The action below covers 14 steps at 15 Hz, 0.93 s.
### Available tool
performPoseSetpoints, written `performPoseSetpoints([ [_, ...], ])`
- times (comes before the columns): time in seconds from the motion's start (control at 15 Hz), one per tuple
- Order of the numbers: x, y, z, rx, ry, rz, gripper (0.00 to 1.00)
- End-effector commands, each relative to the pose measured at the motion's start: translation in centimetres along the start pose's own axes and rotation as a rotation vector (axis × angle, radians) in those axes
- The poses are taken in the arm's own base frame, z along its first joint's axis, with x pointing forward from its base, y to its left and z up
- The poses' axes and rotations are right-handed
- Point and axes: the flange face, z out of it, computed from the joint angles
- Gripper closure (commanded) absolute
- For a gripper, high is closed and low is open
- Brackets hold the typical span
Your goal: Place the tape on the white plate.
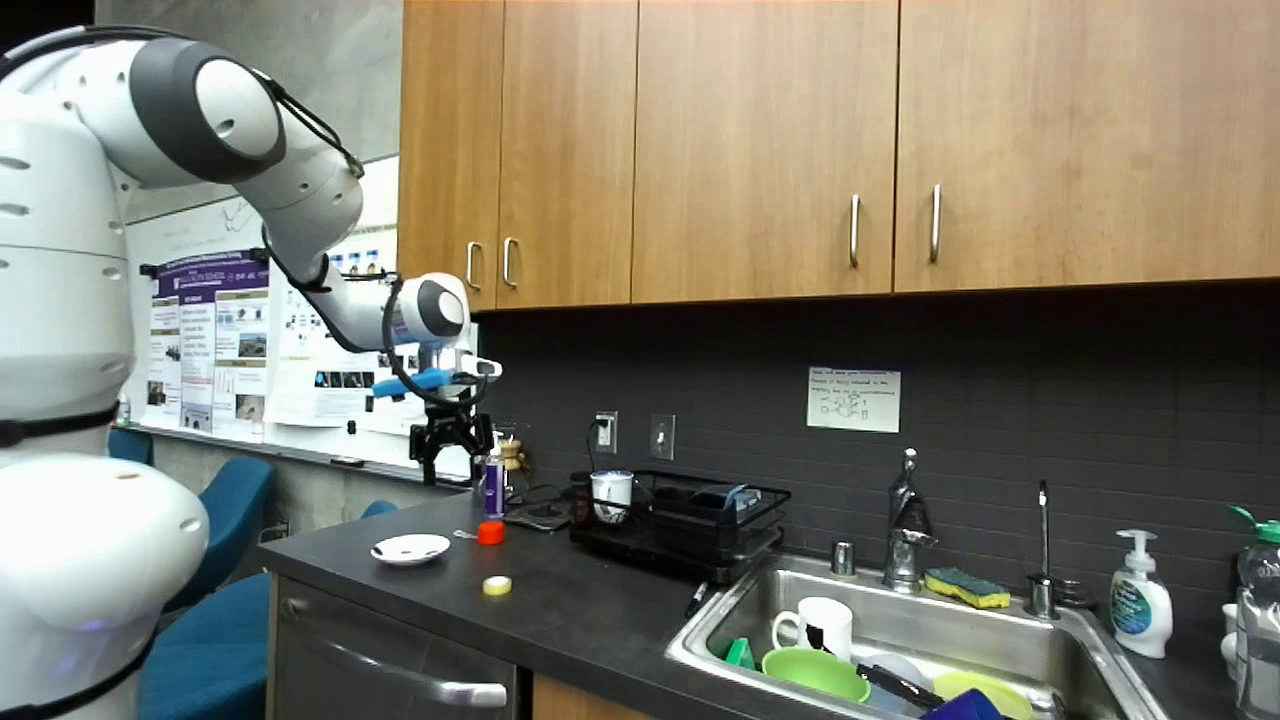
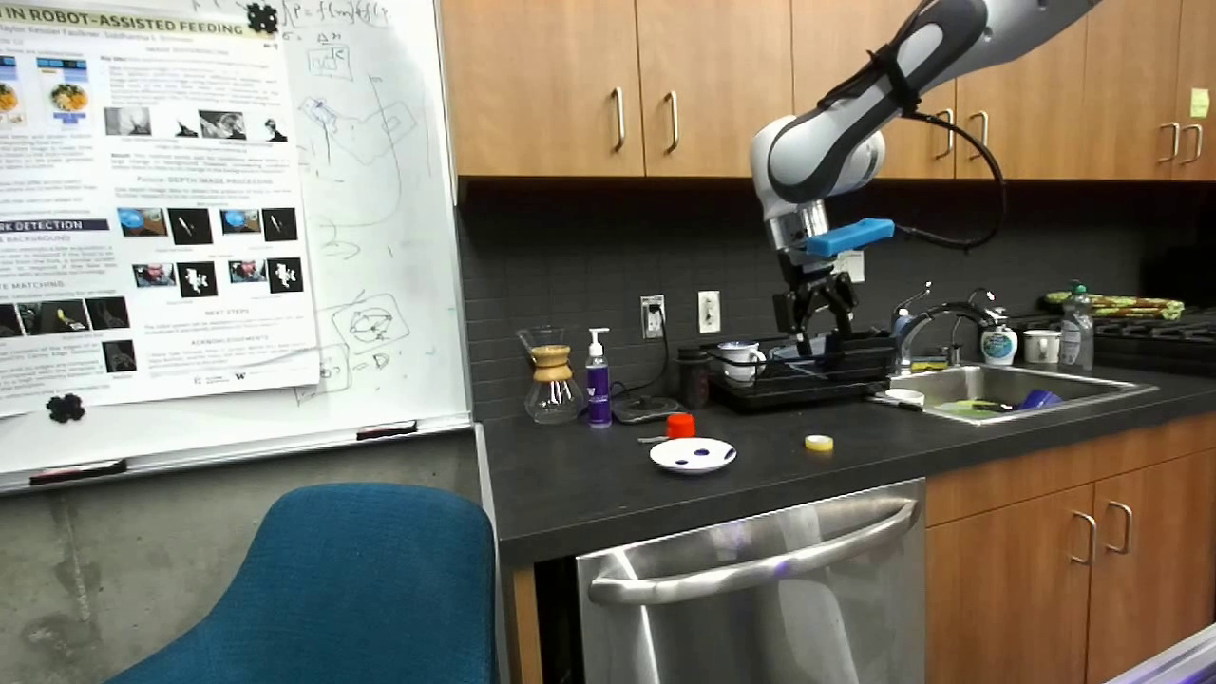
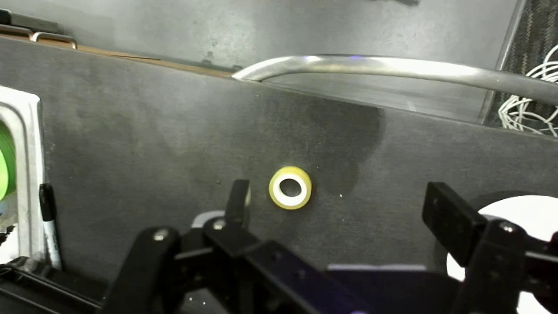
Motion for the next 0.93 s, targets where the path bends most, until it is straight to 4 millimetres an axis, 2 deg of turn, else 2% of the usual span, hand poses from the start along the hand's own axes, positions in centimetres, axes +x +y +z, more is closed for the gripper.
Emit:
performPoseSetpoints([
  [0.0,1.3,-0.3,0.5,0.016,0.008,-0.012,0.00],
  [0.53,1.0,-4.1,1.3,0.006,0.005,-0.083,0.00],
  [0.87,0.9,-4.7,2.3,0.023,0.003,-0.071,0.00],
])
